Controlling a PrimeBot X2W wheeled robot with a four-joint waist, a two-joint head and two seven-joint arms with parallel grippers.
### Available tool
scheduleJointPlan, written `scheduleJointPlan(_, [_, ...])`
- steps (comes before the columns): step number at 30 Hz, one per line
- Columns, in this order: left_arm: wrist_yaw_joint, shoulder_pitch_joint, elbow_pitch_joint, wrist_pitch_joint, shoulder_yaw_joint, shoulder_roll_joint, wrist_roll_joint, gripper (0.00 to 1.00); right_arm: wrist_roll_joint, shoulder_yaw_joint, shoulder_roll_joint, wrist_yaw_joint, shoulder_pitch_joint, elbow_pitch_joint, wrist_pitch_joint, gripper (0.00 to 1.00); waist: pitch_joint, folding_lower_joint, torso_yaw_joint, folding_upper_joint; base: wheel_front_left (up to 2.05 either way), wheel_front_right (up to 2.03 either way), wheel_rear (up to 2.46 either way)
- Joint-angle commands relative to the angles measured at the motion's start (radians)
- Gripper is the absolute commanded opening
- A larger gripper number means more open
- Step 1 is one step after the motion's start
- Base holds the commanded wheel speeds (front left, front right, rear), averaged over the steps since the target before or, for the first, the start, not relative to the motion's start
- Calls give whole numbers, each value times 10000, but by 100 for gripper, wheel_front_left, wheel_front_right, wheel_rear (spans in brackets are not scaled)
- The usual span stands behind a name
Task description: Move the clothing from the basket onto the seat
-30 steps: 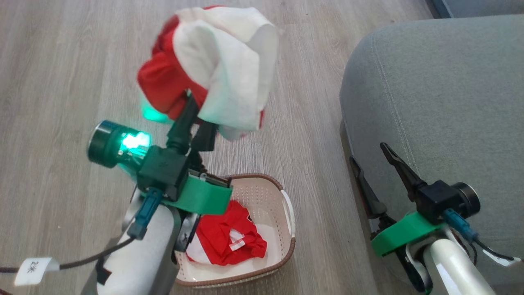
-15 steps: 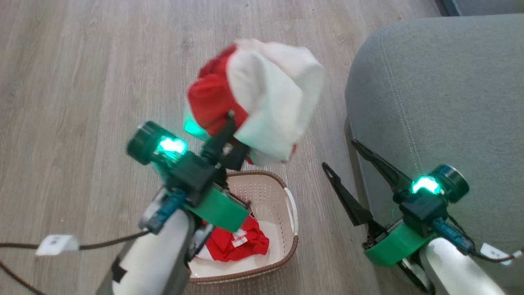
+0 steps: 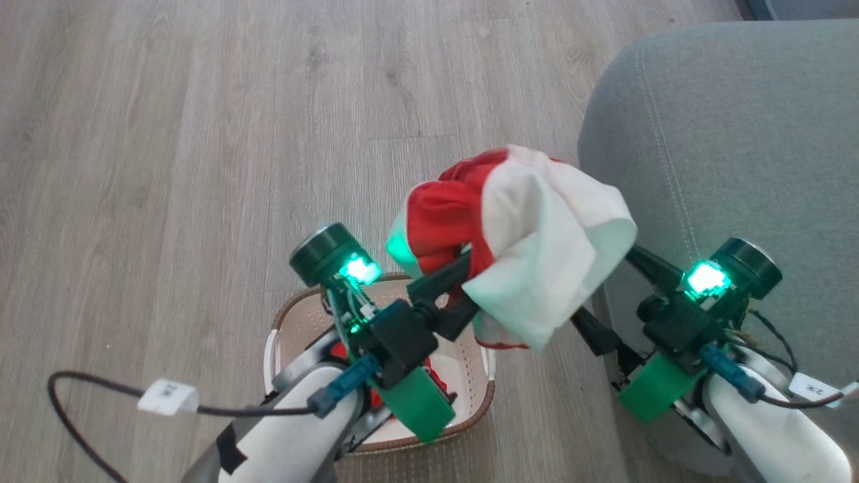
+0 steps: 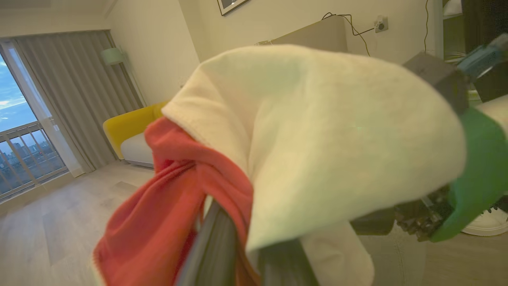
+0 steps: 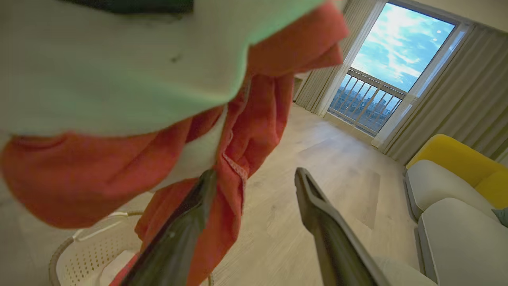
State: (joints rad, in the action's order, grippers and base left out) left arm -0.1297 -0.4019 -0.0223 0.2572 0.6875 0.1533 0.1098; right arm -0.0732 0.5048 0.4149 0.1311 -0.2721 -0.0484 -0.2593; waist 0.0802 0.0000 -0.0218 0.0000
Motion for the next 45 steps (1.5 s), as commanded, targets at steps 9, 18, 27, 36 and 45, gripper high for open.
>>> scheduleJointPlan(9, [-7, -1089, -373, 45, 1104, 682, 620, 0, 252, 1360, 921, -4, -1004, -318, -24, 100, -6, 0, 46, 0, 0, 0, 0])
scheduleJointPlan(18, [-8, -1524, -193, 45, 2280, 1062, 1325, 0, 565, 2012, 1161, -4, -1619, -694, -24, 100, -37, 0, 84, 0, 0, 0, 0])
scheduleJointPlan(27, [-9, -1709, 135, 45, 2836, 1105, 2014, 0, 504, 2395, 738, -4, -1781, -726, -24, 100, -75, 0, 206, 0, 0, 0, 0])
scheduleJointPlan(36, [-9, -1666, 469, 45, 3017, 961, 2164, 0, -73, 1607, 204, -4, -1396, -447, -24, 0, -46, 0, 367, 0, 0, 0, 0])
scheduleJointPlan(45, [-9, -1419, 500, 45, 2538, 817, 2059, 100, -648, 1122, -25, -4, -978, -542, -24, 0, -78, 0, 397, 0, 0, 0, 0])
